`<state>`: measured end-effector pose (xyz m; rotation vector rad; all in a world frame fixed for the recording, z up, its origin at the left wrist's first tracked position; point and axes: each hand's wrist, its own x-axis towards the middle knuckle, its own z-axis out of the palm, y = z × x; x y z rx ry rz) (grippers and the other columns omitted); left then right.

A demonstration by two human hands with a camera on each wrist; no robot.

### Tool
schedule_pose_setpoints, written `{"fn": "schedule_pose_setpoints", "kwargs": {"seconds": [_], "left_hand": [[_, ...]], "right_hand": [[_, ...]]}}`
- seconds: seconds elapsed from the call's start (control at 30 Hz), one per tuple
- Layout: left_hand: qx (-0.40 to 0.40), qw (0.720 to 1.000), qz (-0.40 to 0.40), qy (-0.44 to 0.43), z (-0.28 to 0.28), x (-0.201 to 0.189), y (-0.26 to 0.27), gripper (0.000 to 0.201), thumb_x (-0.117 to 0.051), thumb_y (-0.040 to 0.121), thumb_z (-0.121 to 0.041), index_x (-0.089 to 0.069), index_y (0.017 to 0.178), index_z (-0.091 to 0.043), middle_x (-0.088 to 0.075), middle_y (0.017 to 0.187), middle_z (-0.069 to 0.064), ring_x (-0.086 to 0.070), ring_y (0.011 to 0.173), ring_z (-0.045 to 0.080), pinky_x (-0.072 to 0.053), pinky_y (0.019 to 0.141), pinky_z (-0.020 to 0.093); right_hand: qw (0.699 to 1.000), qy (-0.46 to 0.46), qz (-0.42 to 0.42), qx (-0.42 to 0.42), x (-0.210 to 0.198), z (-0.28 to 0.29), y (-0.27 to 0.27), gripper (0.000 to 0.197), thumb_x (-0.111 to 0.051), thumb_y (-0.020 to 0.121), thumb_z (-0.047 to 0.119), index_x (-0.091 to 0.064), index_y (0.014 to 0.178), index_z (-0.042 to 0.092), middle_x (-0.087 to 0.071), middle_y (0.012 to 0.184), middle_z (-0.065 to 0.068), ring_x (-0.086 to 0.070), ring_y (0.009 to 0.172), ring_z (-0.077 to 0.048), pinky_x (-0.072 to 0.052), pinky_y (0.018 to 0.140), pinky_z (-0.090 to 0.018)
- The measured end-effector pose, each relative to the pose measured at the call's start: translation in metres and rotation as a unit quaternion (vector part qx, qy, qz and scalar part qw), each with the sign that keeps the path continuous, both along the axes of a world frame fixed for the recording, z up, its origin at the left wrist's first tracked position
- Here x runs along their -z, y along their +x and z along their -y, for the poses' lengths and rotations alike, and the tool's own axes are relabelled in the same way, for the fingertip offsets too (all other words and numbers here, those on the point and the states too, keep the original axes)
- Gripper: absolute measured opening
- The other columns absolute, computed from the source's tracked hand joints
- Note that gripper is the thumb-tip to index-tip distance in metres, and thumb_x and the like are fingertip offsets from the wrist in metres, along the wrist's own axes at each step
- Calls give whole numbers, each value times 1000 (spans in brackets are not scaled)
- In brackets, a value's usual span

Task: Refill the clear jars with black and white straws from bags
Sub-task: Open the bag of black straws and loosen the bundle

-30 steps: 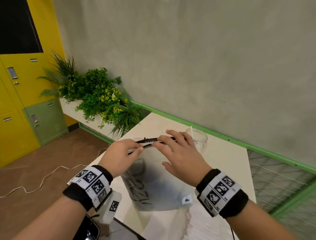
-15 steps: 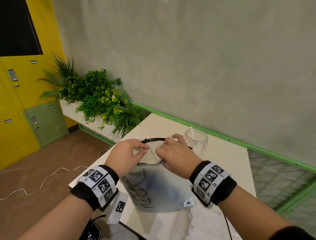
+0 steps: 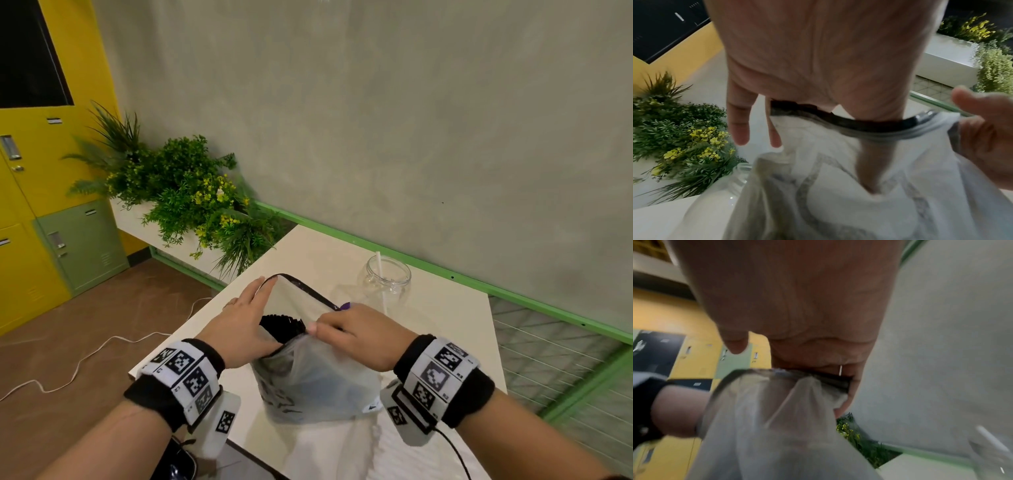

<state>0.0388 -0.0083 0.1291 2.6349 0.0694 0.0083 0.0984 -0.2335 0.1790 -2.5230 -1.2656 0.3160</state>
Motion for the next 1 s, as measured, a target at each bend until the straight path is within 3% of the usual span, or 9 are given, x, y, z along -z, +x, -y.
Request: {"fn": "schedule_pose_setpoints", "kwargs": {"seconds": [0.23, 0.4, 0.47, 0.53, 0.63, 0.7, 0.83, 0.9, 1.0], "left_hand": [[14, 1000, -8, -21, 2, 0, -2, 109, -73, 73, -36, 5, 149, -38, -10, 156, -12, -41, 126, 27, -39, 100, 33], [-10, 999, -29, -23, 2, 3, 2, 113, -73, 72, -36, 9, 150, -34, -17, 155, -5, -37, 129, 31, -37, 103, 38], [-10, 999, -36, -20, 4, 3, 2, 115, -74, 72, -38, 10, 150, -32, -22, 154, -1, -38, 129, 30, -38, 102, 39], [-9, 999, -39, -11, 5, 4, 2, 115, -74, 73, -39, 11, 150, -31, -24, 153, 1, -38, 128, 29, -39, 102, 39], [-3, 999, -40, -10, 7, 3, 2, 115, -75, 73, -37, 10, 150, -31, -23, 154, 0, -34, 131, 28, -36, 104, 36], [1, 999, -38, -5, 9, 0, 2, 111, -74, 73, -36, 5, 151, -29, -23, 154, -1, -30, 134, 27, -33, 105, 35], [-20, 999, -1, 46, 14, -3, 6, 68, -63, 78, -51, -39, 139, -33, -26, 153, -5, -29, 135, 24, -33, 107, 37], [-19, 996, 20, 81, 21, -5, 9, 59, -54, 72, -65, -51, 125, -40, -21, 156, -9, -25, 138, 22, -30, 110, 40], [10, 990, 13, 142, 33, -2, 15, 74, -61, 68, -67, -38, 135, -44, -7, 158, -8, -17, 142, 23, -26, 111, 45]], "right_hand": [[994, -84, 69, 34, 14, 5, 10, 10, -56, 89, 34, -63, 95, 31, -61, 74, 9, -58, 85, -16, -46, 87, -41], [977, -125, 163, -47, 22, 5, -10, 49, -82, 66, 27, -62, 110, 21, -48, 113, -2, -52, 98, -26, -48, 82, -42], [963, -148, 223, -2, 34, 6, -16, 67, -89, 42, 32, -62, 104, 28, -44, 129, -8, -48, 105, -31, -48, 79, -45], [964, -136, 226, 42, 46, 5, -15, 67, -86, 46, 22, -60, 106, 32, -34, 142, -10, -43, 114, -35, -49, 80, -47], [988, -109, 95, 54, 50, 7, -8, 49, -58, 79, -4, -62, 117, 27, -37, 127, -4, -49, 99, -26, -42, 73, -32], [992, -92, 64, 54, 51, 8, -5, 50, -48, 83, -9, -65, 116, 24, -37, 110, 1, -46, 91, -21, -33, 70, -26], [993, 32, 63, 89, 66, 17, 6, 62, -42, 79, -16, -64, 122, 23, -43, 129, -2, -50, 110, -20, -40, 82, -22], [981, 143, 1, 131, 70, 20, 9, 64, -37, 77, -21, -67, 114, 21, -51, 116, -3, -52, 97, -5, -40, 74, -16], [926, 293, -117, 208, 67, 22, 4, 57, -38, 82, -22, -69, 82, 26, -56, 91, -2, -52, 72, 3, -47, 68, -19]]}}
